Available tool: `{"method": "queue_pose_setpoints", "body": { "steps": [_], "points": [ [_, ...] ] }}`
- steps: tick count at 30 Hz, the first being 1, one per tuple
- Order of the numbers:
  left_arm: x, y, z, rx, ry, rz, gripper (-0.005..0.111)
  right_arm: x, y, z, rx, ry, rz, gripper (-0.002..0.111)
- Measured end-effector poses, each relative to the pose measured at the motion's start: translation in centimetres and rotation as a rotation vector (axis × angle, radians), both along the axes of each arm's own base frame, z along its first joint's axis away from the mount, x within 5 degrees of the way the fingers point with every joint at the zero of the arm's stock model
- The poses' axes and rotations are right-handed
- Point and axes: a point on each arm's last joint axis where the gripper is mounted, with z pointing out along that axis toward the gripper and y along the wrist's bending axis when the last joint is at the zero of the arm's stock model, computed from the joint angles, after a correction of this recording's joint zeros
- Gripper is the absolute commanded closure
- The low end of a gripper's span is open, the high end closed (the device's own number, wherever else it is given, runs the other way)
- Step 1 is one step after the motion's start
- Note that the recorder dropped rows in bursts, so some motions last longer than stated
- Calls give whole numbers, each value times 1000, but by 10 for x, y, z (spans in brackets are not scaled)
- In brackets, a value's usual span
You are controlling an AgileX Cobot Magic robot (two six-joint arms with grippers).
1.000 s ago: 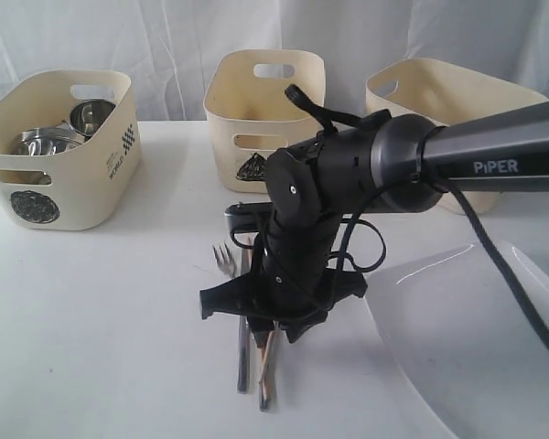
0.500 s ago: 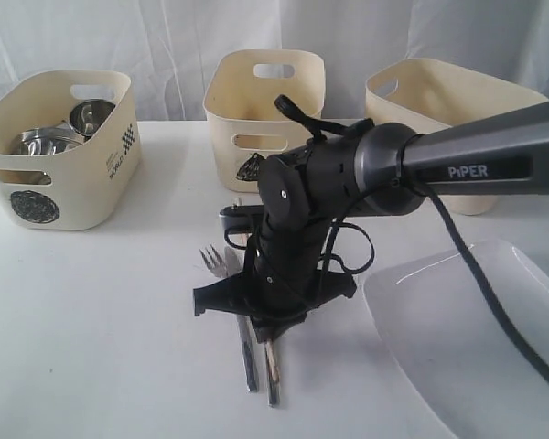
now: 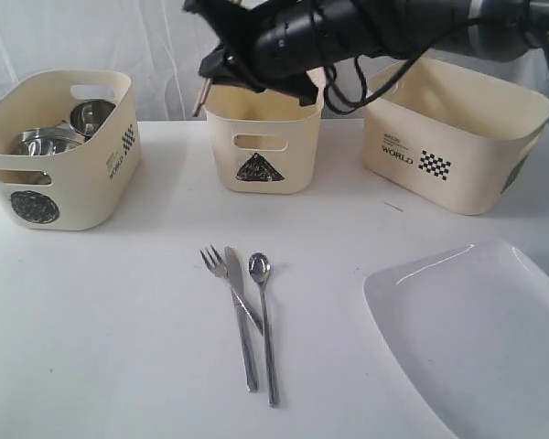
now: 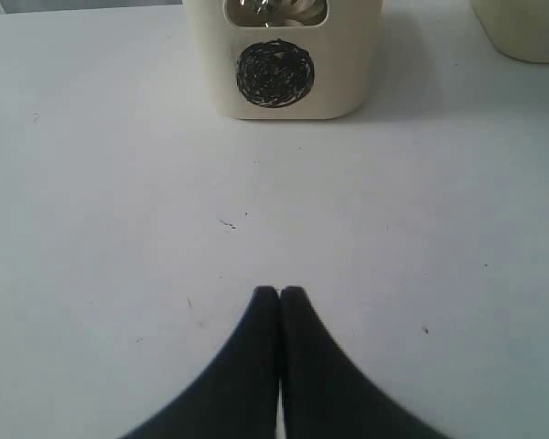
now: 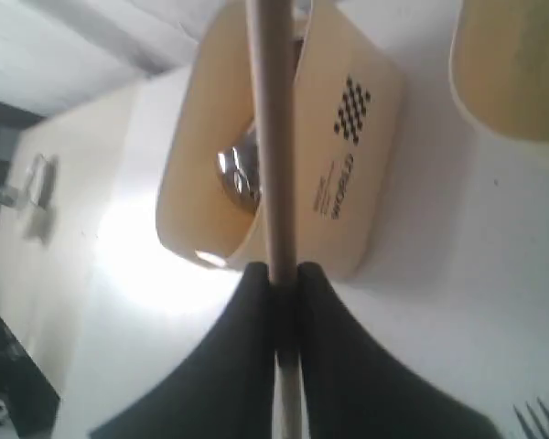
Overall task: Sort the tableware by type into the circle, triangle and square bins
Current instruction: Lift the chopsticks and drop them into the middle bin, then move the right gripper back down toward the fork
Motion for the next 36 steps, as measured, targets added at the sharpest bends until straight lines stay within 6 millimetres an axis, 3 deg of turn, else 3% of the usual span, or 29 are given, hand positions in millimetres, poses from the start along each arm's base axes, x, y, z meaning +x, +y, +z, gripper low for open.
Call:
{"method": "queue_pose_setpoints", "body": {
  "steps": [4,8,14,16,21,24,30,33,35,36],
  "points": [
    [0,0,0,0,0,0,107,40,-40,-29,140,-89,-78,108],
    [0,0,0,0,0,0,107,70,-49,-63,-1,-230,-114,108],
    [0,0,0,0,0,0,107,103,-55,-92,-173,-316,-183,108],
    [0,0,0,0,0,0,107,111,-55,-99,-198,-329,-195,101],
    [0,0,0,0,0,0,107,118,-53,-112,-206,-341,-170,68],
    [0,0,0,0,0,0,107,117,-51,-111,-197,-347,-150,63],
    [0,0,0,0,0,0,107,113,-47,-98,-146,-346,-113,70],
    [0,0,0,0,0,0,107,103,-47,-82,-175,-335,-10,89],
    [0,0,0,0,0,0,107,93,-48,-76,-241,-273,83,109],
    [0,0,0,0,0,0,107,86,-49,-73,-289,-223,137,108]
  ]
}}
